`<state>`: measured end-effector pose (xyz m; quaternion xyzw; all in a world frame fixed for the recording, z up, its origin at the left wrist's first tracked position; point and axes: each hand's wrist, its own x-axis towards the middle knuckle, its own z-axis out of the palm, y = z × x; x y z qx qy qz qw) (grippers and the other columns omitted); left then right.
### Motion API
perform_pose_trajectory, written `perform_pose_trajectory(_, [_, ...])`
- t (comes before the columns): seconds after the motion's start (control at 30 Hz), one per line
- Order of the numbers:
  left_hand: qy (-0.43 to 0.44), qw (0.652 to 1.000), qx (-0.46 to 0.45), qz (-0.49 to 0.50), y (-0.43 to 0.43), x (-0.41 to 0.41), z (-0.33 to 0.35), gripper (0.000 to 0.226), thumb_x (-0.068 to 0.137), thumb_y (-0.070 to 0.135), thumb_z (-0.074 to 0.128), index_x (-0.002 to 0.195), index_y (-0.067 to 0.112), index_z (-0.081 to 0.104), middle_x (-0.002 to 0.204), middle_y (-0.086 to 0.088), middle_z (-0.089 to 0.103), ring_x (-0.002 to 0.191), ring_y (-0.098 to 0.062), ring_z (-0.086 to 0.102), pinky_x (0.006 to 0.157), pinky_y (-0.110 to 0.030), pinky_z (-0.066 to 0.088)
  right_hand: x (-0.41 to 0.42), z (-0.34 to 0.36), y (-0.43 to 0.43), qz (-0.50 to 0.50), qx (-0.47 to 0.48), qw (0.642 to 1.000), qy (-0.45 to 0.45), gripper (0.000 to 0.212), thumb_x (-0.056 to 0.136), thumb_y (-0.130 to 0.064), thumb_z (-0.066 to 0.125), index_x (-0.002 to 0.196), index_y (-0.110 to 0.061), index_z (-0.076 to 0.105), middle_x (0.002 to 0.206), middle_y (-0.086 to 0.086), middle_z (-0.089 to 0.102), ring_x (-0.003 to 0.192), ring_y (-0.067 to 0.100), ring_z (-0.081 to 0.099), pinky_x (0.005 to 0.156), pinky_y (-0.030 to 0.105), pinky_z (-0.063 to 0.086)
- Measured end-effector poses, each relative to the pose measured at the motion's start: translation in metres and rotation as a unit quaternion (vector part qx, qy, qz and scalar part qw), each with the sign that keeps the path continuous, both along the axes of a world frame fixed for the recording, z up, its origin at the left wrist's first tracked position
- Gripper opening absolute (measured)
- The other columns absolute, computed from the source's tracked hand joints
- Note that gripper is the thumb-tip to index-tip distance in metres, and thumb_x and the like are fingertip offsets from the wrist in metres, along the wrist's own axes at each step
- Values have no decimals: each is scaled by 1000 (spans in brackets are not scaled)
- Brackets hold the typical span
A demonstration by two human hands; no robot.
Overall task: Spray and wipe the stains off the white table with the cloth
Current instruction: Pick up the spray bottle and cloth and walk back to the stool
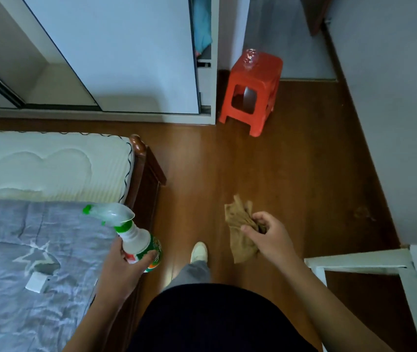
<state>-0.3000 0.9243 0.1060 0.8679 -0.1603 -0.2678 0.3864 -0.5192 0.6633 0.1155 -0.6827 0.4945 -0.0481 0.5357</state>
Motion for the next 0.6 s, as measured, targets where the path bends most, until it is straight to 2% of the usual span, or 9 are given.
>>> perform_pose_trajectory(0.1, [22, 999, -5, -33, -57, 45, 2, 45, 73, 26, 90, 103, 34, 57, 99, 7, 71, 89, -9, 70, 74, -27, 53, 15, -6, -38, -41, 17, 999, 22, 27, 85, -41, 76, 107, -31, 63, 107, -13, 66, 101, 7, 62, 88, 34, 55])
perform_pose_trajectory(0.17, [32, 997, 2, -68, -102, 72, 6, 56, 66, 44, 87, 112, 32, 56, 104, 6, 70, 96, -16, 69, 84, -40, 56, 19, -8, -63, -79, 13, 996, 30, 30, 85, -37, 77, 110, -28, 64, 107, -10, 66, 101, 9, 62, 88, 34, 54])
perform_pose_trajectory(0.23, [25, 994, 15, -101, -146, 92, 10, 74, 57, 58, 77, 121, 30, 54, 109, 6, 69, 100, -17, 67, 89, -45, 55, 15, -7, -86, -119, 10, 992, 28, 26, 85, -33, 78, 106, -28, 64, 104, -9, 67, 97, 7, 63, 79, 23, 52])
perform_pose_trajectory(0.3, [12, 992, 26, -123, -189, 108, 11, 80, 53, 65, 74, 123, 32, 53, 108, 10, 69, 99, -14, 67, 89, -44, 54, 9, -7, -110, -155, 14, 987, 35, 22, 86, -33, 77, 102, -31, 62, 100, -13, 65, 93, 1, 61, 66, 8, 44])
perform_pose_trajectory(0.33, [9, 991, 29, -132, -207, 115, 12, 80, 52, 66, 74, 122, 34, 53, 107, 11, 70, 97, -13, 67, 87, -43, 54, 6, -8, -119, -170, 15, 984, 42, 23, 87, -34, 76, 104, -30, 61, 100, -14, 63, 92, 1, 60, 63, 7, 43])
perform_pose_trajectory(0.43, [19, 985, 37, -165, -275, 131, 5, 74, 59, 60, 79, 122, 35, 52, 108, 11, 69, 100, -12, 67, 89, -43, 54, 0, -15, -163, -217, 15, 974, 61, 31, 88, -35, 74, 113, -23, 60, 103, -8, 63, 92, 4, 58, 71, 17, 45])
perform_pose_trajectory(0.6, [23, 983, 39, -178, -381, 145, -9, 65, 71, 39, 88, 125, 28, 54, 110, 9, 69, 100, -12, 66, 89, -42, 55, 7, -30, -265, -253, 35, 965, 52, 32, 88, -30, 75, 113, -15, 63, 103, 1, 67, 97, 18, 64, 87, 36, 54])
